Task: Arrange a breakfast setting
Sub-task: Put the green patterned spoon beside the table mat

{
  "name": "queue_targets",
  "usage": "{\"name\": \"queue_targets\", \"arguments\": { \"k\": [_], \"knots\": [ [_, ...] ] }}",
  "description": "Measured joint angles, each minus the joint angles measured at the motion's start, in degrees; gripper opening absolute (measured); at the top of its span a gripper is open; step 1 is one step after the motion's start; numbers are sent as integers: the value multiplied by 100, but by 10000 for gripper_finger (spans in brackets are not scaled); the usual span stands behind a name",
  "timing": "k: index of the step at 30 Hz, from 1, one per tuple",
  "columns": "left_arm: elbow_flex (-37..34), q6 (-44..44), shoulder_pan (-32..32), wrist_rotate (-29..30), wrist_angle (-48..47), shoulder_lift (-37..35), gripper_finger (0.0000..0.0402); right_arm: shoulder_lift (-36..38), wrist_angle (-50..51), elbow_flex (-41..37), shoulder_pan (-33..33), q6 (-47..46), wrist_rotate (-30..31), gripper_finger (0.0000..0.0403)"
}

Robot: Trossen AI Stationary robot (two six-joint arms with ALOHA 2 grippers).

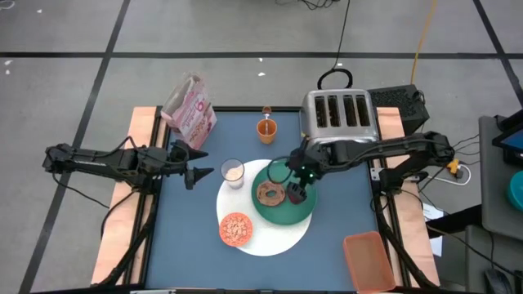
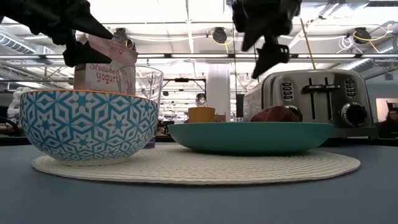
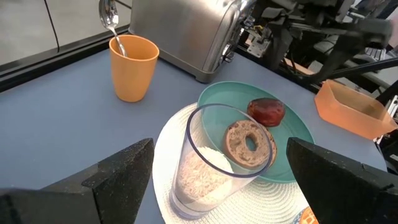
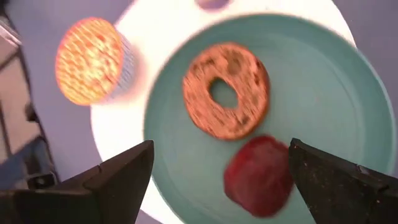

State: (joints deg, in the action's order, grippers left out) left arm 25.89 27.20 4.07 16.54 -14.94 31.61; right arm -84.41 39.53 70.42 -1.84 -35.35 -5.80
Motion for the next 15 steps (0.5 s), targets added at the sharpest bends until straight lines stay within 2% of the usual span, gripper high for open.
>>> {"name": "queue_targets", "arguments": {
  "k": [15],
  "knots": [
    [0,1,0,2,-2,-2,370,31,-2086,1,580,324,23,357]
  ]
}}
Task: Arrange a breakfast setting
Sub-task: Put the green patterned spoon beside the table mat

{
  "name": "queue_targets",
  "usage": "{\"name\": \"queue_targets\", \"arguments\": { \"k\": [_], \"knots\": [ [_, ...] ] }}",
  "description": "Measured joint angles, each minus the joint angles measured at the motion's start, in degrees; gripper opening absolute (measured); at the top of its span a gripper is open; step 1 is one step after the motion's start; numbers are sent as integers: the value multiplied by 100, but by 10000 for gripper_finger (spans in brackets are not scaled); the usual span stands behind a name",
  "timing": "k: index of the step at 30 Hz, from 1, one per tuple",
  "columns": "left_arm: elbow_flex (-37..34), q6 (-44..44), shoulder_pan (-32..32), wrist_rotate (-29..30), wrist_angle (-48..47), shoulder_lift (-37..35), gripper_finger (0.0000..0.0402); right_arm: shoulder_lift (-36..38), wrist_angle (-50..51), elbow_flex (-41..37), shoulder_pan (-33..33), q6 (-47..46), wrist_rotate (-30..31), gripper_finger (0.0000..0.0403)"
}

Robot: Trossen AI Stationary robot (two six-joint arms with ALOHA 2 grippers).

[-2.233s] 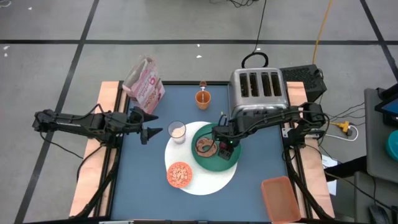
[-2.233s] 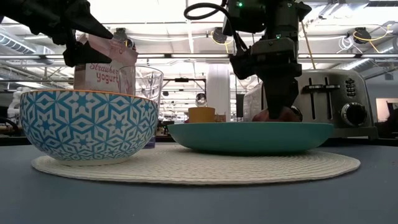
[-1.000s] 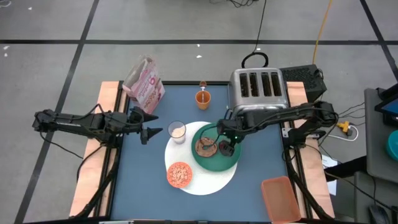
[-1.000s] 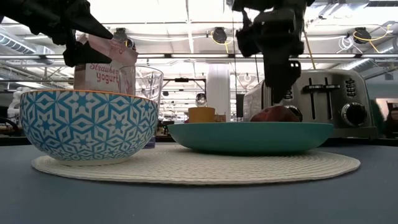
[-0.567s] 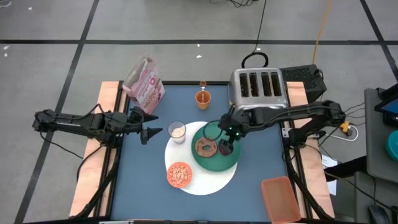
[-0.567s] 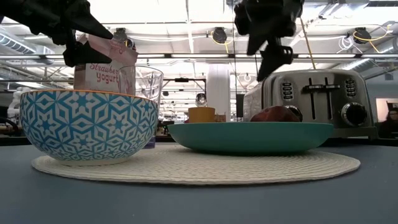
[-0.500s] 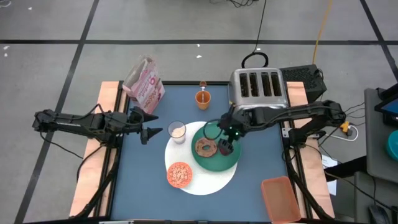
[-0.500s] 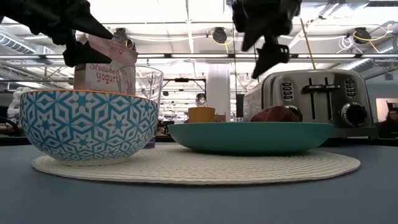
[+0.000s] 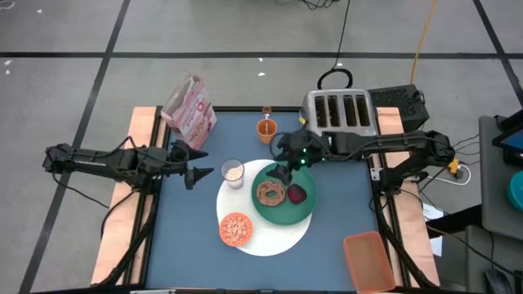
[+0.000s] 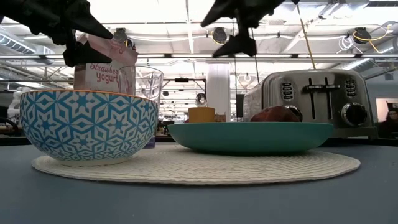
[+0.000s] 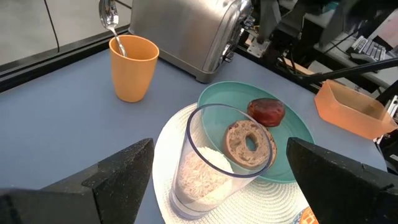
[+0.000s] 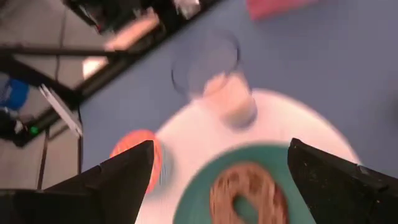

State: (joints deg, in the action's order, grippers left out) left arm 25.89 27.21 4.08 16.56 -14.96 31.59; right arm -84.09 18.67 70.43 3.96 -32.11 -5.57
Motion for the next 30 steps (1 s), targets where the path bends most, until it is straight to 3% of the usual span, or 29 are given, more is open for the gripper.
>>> {"name": "queue_targets", "arguments": {
  "k": [9,19,26,30],
  "knots": [
    [0,0,0,-2,0,2,370,0,-567,0,541,764,894,357],
    [0,6,0,0,0,0,370,0,-769,0,1171,918,886,357],
    [0,11,-2,0,2,1,370,-24,-786,0,1334,1645,884,357],
    [0,6,-1,-2,4,0,370,-175,-833,0,1386,1563,878,357]
  ]
}}
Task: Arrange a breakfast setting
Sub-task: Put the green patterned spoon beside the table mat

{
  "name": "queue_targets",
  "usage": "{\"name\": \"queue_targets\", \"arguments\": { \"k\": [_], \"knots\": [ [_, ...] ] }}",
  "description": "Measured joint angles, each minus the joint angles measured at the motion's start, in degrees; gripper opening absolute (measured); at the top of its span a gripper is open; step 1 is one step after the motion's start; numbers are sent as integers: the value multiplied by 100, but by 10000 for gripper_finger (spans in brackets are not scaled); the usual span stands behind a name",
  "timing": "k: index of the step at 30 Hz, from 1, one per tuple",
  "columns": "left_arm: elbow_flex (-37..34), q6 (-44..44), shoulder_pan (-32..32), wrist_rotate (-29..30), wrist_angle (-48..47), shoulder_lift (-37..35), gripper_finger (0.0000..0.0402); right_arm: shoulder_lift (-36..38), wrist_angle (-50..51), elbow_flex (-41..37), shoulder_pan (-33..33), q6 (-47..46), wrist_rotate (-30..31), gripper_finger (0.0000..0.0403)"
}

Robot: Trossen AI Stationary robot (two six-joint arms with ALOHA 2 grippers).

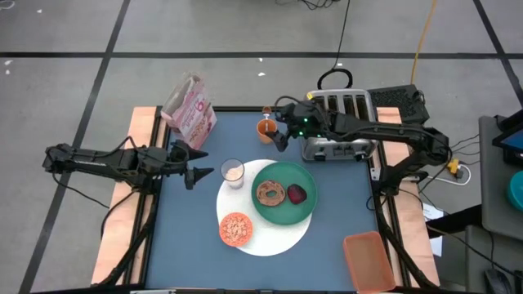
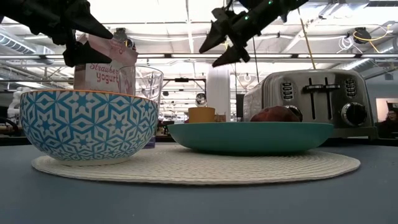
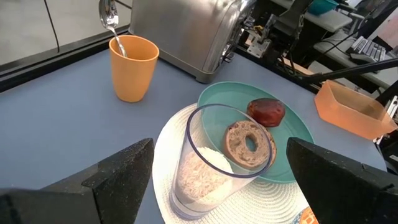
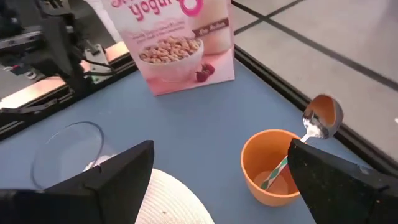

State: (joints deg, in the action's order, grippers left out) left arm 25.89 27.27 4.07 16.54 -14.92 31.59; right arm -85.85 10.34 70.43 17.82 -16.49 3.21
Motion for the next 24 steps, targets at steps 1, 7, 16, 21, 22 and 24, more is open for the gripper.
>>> {"name": "queue_targets", "arguments": {
  "k": [1,7,16,21,22,24],
  "knots": [
    [0,0,1,0,-1,2,370,-70,-36,0,20,-62,-1,357],
    [0,0,0,0,1,0,370,-631,-573,0,225,-339,-1,357],
    [0,-13,0,2,1,1,370,-1163,-730,0,662,-953,19,357],
    [0,-42,-1,1,3,0,370,-1423,-920,0,830,-1015,10,357],
    [0,-44,1,2,1,2,370,-1474,-924,0,850,-1034,7,357],
    [0,-54,1,-1,1,0,370,-1560,-893,0,882,-1050,-2,357]
  ]
}}
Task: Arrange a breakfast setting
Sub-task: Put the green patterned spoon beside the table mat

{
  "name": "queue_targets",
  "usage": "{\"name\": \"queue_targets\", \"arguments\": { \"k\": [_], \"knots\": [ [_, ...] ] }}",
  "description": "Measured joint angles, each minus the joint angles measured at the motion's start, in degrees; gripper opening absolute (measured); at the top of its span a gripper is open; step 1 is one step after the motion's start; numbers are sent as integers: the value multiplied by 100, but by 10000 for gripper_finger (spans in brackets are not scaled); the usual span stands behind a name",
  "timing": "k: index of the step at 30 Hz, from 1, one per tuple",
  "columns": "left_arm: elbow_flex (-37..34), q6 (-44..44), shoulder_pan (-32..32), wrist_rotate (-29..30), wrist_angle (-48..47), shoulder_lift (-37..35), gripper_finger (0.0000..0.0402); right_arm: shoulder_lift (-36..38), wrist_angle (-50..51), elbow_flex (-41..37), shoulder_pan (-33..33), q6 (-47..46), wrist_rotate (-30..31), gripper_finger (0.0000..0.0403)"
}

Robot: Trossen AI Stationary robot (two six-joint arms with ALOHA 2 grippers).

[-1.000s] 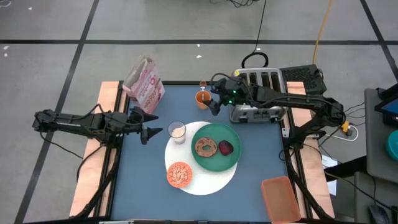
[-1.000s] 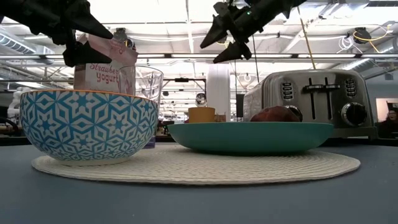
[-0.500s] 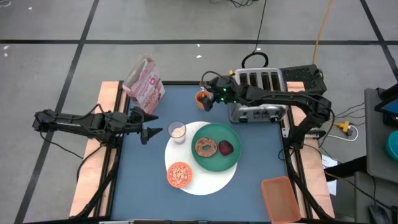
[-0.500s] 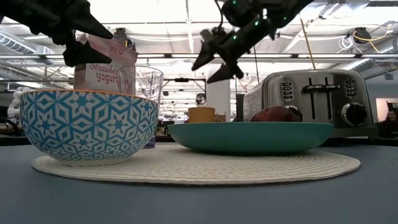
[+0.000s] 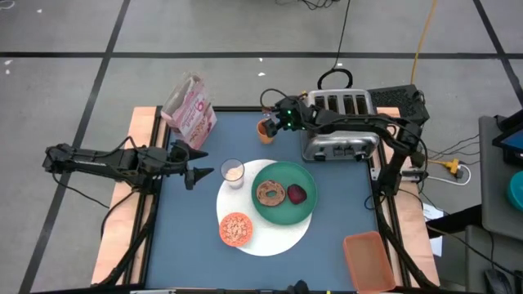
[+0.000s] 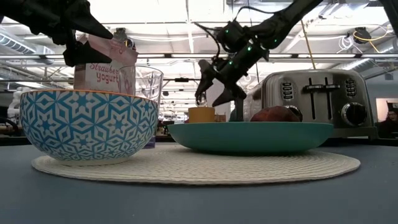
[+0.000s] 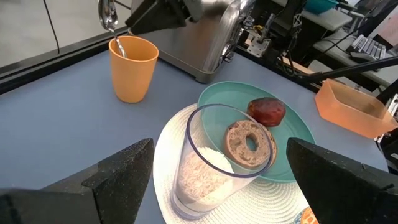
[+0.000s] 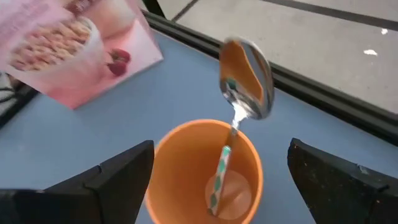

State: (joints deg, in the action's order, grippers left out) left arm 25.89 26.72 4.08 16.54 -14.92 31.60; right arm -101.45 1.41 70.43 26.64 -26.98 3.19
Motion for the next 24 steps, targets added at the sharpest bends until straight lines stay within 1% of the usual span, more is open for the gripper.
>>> {"name": "queue_targets", "arguments": {
  "k": [4,10,24],
  "knots": [
    [0,-2,-2,2,0,1,370,-175,-50,0,14,2,-1,357],
    [0,0,0,0,2,2,370,-343,-465,0,32,-32,-9,357],
    [0,2,-2,0,0,2,370,-347,-572,0,154,-234,-4,357]
  ]
}}
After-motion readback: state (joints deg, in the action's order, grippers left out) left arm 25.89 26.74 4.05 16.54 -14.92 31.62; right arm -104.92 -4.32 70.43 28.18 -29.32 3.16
